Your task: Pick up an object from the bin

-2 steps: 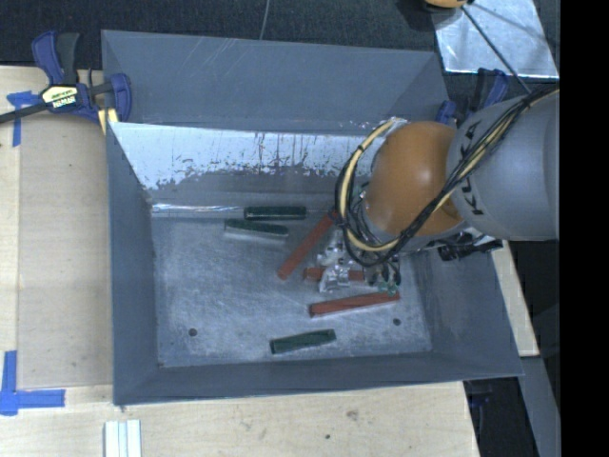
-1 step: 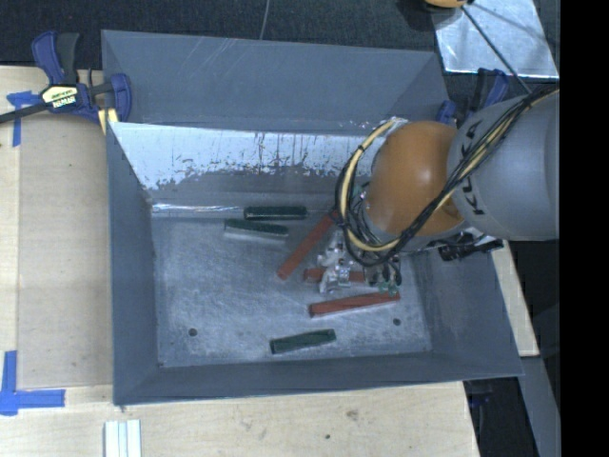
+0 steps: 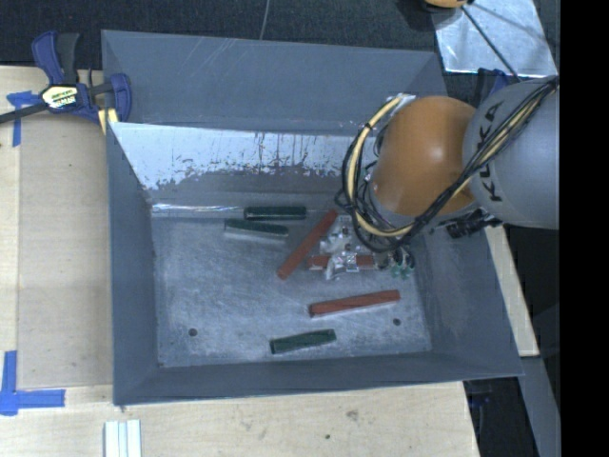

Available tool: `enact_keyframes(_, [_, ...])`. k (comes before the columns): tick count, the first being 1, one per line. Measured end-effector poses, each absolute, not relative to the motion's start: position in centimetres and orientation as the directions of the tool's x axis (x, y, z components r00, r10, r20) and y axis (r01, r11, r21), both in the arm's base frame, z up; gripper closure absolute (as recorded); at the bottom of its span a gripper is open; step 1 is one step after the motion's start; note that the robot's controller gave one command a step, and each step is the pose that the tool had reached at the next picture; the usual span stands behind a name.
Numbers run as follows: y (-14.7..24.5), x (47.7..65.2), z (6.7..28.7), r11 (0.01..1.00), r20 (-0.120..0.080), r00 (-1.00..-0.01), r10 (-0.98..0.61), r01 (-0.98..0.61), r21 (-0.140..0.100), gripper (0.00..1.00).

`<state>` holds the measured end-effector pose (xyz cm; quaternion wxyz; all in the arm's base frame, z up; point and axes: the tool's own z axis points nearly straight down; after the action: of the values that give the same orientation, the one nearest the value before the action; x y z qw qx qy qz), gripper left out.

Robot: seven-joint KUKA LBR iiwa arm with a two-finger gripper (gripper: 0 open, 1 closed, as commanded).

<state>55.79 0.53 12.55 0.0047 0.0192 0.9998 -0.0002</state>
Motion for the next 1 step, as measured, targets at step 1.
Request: enact_keyframes(1, [-0.36,53.78,15.5,0.998,0.004,-0.998,-0.055,-0.055,0.0,1.0])
